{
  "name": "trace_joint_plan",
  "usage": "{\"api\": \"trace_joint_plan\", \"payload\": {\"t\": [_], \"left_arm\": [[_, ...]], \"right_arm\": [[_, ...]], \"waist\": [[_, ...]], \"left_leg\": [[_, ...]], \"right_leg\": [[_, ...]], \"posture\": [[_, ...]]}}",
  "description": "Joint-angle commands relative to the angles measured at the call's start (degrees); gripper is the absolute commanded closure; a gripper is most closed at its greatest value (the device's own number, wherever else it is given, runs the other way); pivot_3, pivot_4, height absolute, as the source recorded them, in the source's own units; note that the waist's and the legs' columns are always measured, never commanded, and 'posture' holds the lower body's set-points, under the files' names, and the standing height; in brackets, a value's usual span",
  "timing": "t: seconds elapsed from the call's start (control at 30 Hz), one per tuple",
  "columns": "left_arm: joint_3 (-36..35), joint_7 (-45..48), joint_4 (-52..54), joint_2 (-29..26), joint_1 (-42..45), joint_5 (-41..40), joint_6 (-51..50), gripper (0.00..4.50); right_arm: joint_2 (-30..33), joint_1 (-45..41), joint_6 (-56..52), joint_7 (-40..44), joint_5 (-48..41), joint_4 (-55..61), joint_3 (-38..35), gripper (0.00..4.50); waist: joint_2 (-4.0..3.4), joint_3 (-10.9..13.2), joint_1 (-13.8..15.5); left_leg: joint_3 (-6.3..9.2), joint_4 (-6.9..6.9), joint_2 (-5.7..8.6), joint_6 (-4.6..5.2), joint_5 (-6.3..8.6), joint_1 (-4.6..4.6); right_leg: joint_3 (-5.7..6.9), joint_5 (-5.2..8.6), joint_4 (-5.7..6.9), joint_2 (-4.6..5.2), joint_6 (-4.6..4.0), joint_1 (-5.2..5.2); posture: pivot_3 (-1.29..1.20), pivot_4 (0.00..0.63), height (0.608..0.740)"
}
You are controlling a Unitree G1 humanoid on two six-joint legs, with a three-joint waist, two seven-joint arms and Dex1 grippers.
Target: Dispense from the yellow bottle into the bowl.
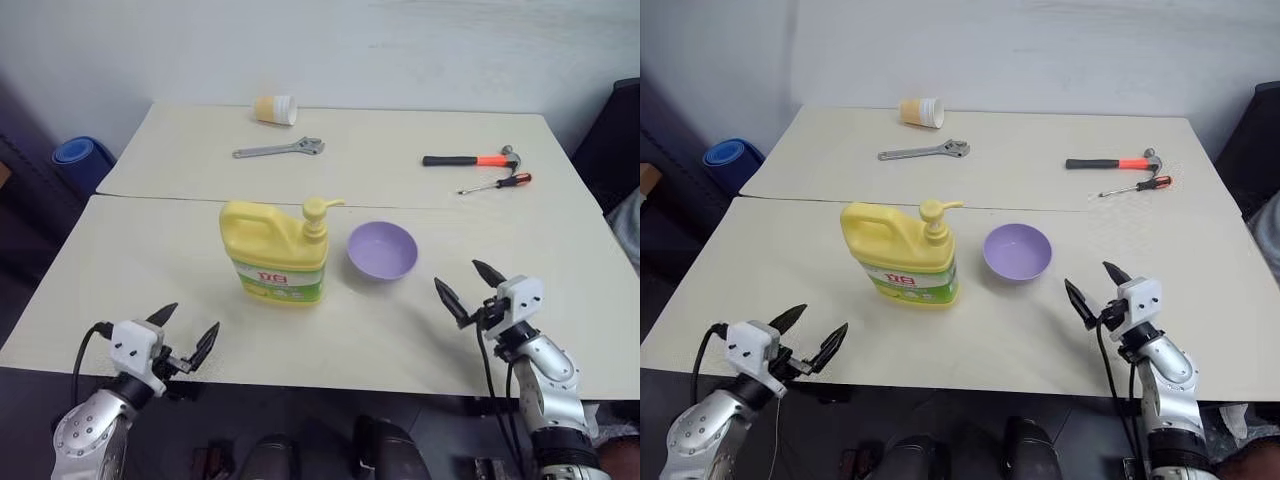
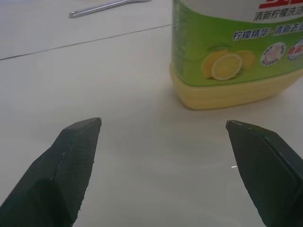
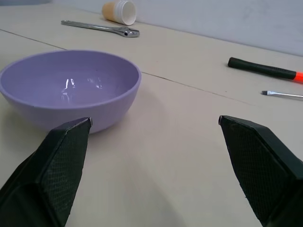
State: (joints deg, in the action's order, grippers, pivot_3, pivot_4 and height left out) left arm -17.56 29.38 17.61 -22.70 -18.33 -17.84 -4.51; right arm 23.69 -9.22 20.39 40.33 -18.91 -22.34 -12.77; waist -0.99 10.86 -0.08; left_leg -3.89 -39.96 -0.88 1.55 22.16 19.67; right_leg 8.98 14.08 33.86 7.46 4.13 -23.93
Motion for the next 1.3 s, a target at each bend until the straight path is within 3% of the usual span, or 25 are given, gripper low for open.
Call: {"api": "trace_joint_plan", "payload": {"t": [0.03, 0.1, 0.23, 0.33, 0.53, 0.87, 0.97, 1.3], "left_arm": [[0.57, 1.76, 3.16, -2.18, 0.1, -2.09, -3.73, 0.02], [0.07, 3.79, 4.51, -3.34, 0.82, -5.86, -6.36, 0.02], [-3.47, 16.45, 7.39, -10.56, 0.83, -18.35, -11.03, 0.02], [-2.9, 21.97, 7.09, -15.55, 1.73, -18.02, -10.45, 0.02], [-0.82, 30.69, 7.37, -21.71, 6.46, -23.07, -14.79, 0.02], [1.77, 27.95, 9.61, -20.4, 11.68, -23.51, -18.74, 0.02], [1.84, 27.12, 10.6, -20.17, 11.28, -23.59, -19.26, 0.0], [0.48, 25.18, 14.05, -20.83, 10.34, -24.33, -21.2, 0.0]], "right_arm": [[1.6, -0.99, 1.7, 3.13, -1.23, -0.39, -0.99, 0.0], [2.79, -1.12, 0.45, 6.59, -2.84, 0.92, -0.68, 0.0], [7.48, -1.19, -7.93, 17.04, -6.64, 10.69, 3.9, 0.0], [10.82, -3.09, -15.89, 20.43, -6.15, 14.53, 7.84, 0.0], [9.96, -12.84, -25.05, 18.8, 1.32, 14.27, 16.67, 0.0], [1.68, -24.02, -22.91, 12.76, 12.24, 0.35, 23.79, 0.0], [0.3, -26.2, -22.01, 11.01, 13.99, -2.89, 23.67, 0.55], [1.53, -27.18, -24.94, 13.47, 15.06, -1.34, 23.84, 4.09]], "waist": [[0.0, 0.0, -0.06], [0.0, 0.0, -0.05], [-0.03, 0.02, -0.03], [-0.05, 0.03, -0.05], [-0.06, 0.04, -0.04], [-0.06, 0.04, -0.21], [-0.06, 0.04, -0.24], [-0.06, 0.04, -0.2]], "left_leg": [[0.0, 0.0, 0.0, 0.0, 0.0, 0.0], [-0.02, -0.01, 0.0, 0.0, -0.01, -0.01], [0.01, -0.04, -0.03, -0.02, -0.02, -0.01], [0.04, -0.03, -0.04, -0.07, -0.03, -0.05], [0.04, -0.04, -0.02, -0.11, -0.05, 0.0], [0.04, -0.07, 0.02, -0.16, -0.18, 0.28], [0.01, -0.11, 0.02, -0.17, -0.21, 0.55], [-0.01, -0.11, -0.1, -0.38, -0.37, 0.58]], "right_leg": [[0.0, 0.0, 0.0, 0.0, 0.0, 0.0], [-0.01, 0.0, -0.01, -0.01, 0.0, 0.0], [-0.02, 0.0, 0.0, 0.0, 0.0, -0.01], [-0.02, 0.02, -0.01, -0.01, -0.03, 0.0], [0.01, 0.02, -0.01, -0.02, -0.04, -0.03], [0.06, -0.03, 0.02, -0.27, 0.06, -0.1], [0.03, -0.04, 0.06, -0.53, 0.08, -0.4], [-0.09, -0.06, 0.15, -0.78, 0.07, -0.49]], "posture": [[0.0, 0.15, 0.74], [0.0, 0.15, 0.74], [0.0, 0.15, 0.74], [0.0, 0.15, 0.74], [0.0, 0.15, 0.74], [0.0, 0.15, 0.74], [0.0, 0.15, 0.74], [0.0, 0.15, 0.74]]}}
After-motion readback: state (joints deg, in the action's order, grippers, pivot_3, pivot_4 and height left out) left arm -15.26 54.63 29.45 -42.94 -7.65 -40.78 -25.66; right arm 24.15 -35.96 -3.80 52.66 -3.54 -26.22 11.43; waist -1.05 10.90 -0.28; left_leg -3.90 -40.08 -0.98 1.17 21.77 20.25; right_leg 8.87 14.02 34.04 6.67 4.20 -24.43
